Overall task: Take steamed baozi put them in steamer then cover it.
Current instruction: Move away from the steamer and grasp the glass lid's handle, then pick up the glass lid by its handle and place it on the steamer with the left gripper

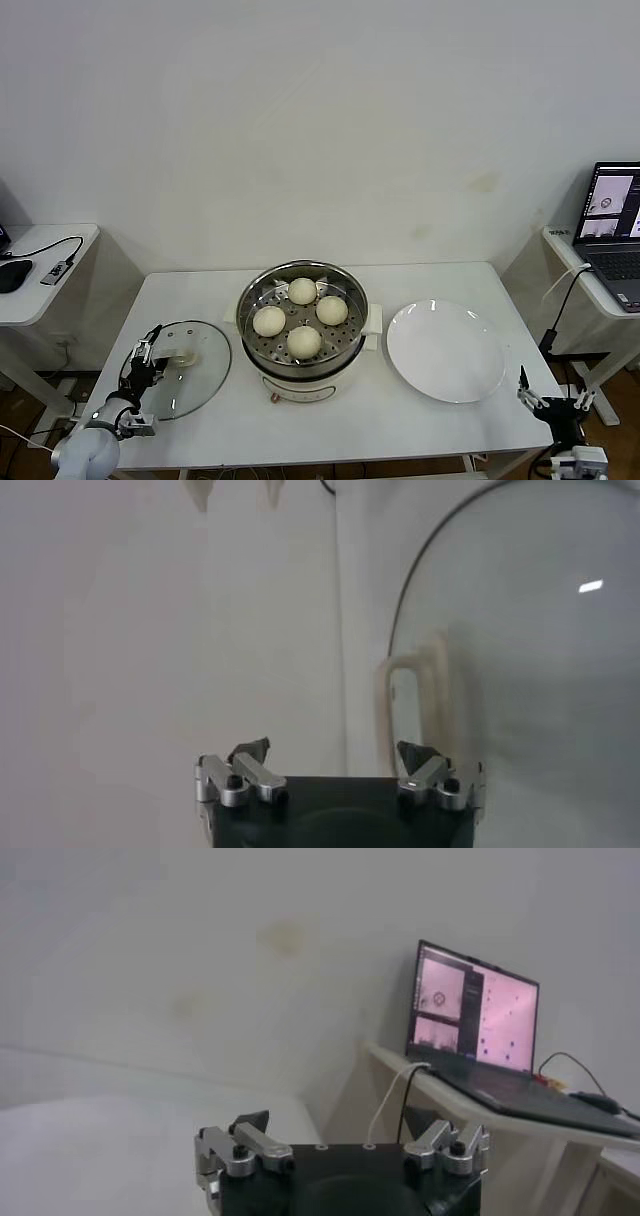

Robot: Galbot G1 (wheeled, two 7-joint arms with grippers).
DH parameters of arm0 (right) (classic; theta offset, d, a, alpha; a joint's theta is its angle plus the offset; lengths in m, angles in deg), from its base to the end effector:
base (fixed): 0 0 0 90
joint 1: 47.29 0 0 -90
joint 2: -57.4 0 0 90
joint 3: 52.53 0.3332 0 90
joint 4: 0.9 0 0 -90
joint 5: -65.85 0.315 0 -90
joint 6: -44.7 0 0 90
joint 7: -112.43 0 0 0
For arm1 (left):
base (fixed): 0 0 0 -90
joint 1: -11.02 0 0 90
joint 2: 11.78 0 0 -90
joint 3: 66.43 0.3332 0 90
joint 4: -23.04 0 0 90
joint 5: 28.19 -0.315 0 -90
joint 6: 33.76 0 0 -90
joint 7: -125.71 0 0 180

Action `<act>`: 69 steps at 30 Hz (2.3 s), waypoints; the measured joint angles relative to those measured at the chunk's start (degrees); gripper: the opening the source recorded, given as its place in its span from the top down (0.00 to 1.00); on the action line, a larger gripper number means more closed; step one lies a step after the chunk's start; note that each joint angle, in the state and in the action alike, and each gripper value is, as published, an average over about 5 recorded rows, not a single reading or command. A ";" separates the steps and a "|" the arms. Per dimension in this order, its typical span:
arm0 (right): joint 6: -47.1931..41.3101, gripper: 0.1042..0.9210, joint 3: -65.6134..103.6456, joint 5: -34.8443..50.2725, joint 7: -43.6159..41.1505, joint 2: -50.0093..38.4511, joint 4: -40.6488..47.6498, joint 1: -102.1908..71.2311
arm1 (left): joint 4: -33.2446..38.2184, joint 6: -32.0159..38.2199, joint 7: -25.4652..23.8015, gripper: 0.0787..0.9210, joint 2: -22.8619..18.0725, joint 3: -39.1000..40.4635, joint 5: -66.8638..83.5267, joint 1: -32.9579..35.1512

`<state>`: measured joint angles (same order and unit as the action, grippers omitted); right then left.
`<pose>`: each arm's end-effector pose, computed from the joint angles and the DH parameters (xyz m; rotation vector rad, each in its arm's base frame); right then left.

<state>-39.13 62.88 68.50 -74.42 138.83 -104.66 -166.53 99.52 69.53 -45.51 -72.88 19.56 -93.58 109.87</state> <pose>0.1260 -0.1683 -0.3408 -0.3451 -2.9627 0.3968 0.2487 0.2154 -0.3887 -0.2763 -2.1158 -2.1911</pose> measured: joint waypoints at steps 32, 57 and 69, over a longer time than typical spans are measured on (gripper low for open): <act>0.07 0.12 -3.16 -2.89 0.02 1.87 0.78 -1.41 | -4.30 0.53 2.20 0.92 -0.97 1.13 0.37 -2.31; -2.47 0.12 -6.47 -4.66 -0.42 1.11 -3.52 -3.86 | 21.09 -11.37 -2.13 0.92 7.01 -7.24 10.94 10.97; -2.68 0.12 -7.82 -6.04 -0.18 1.99 -4.49 -4.40 | 33.46 -19.88 -8.83 0.92 13.18 -4.55 16.05 10.69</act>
<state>-41.80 55.06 62.46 -74.60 140.82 -109.15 -170.93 132.98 49.65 -54.35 -59.70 15.02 -77.53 120.56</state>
